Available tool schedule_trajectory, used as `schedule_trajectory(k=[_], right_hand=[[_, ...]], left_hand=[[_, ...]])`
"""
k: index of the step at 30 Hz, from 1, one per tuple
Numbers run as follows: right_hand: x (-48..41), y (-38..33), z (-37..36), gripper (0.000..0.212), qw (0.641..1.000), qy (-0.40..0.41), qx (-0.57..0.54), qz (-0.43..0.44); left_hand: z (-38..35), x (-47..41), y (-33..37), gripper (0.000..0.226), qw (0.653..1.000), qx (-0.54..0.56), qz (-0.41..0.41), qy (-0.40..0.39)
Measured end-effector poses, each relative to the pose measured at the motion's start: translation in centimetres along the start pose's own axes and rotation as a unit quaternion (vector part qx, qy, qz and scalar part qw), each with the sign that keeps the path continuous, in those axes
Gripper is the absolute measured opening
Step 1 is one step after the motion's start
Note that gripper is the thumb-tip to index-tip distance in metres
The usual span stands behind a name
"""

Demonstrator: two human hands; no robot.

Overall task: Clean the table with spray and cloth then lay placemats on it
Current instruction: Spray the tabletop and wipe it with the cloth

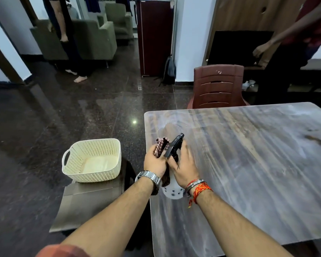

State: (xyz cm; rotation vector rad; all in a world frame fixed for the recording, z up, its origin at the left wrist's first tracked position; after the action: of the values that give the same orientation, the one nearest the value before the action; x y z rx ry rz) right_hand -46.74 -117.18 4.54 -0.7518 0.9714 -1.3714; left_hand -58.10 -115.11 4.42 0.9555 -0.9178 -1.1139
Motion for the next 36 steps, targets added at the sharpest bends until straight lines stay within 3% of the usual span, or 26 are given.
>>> schedule_trajectory(k=[3,7,13,17,29,36], right_hand=[[-0.5,0.7,0.2,0.068,0.997,0.016,-0.061,-0.045],[-0.9,3.0,0.2,0.066,0.977,0.111,-0.126,-0.13],[-1.5,5.0,1.8,0.01,0.964,0.139,-0.054,-0.221],[-3.2,6.8,4.1,0.021,0.94,0.155,-0.064,-0.296],[-9.0,11.7,12.8,0.014,0.947,0.173,-0.047,-0.265],[-9.8,12.8,13.5,0.013,0.96,0.089,-0.034,-0.265]], left_hand=[[-0.3,-1.0,-0.1,0.013,0.999,-0.029,0.01,0.015],[-1.3,-2.2,0.3,0.013,0.999,-0.035,0.021,0.005],[-3.2,-3.0,-1.7,0.014,0.994,-0.022,0.102,0.035],[-4.2,-2.9,-3.4,0.013,0.989,-0.02,0.147,0.028],[-9.0,-2.9,-4.6,0.015,0.976,-0.041,0.199,0.074],[-11.9,-2.6,-3.9,0.012,0.97,-0.043,0.211,0.117]])
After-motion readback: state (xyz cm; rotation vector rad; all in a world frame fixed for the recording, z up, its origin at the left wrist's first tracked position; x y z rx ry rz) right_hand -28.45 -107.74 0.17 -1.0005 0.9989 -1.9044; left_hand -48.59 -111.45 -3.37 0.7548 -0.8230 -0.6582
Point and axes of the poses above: each hand's wrist, its own x-axis away from the middle knuckle, its own z-axis out of the back of the hand, y = z × x, the point moved 3 cm from there along -x, towards the middle knuckle, and after that the axes turned 9 degrees about -x, right-handed, at the moved point
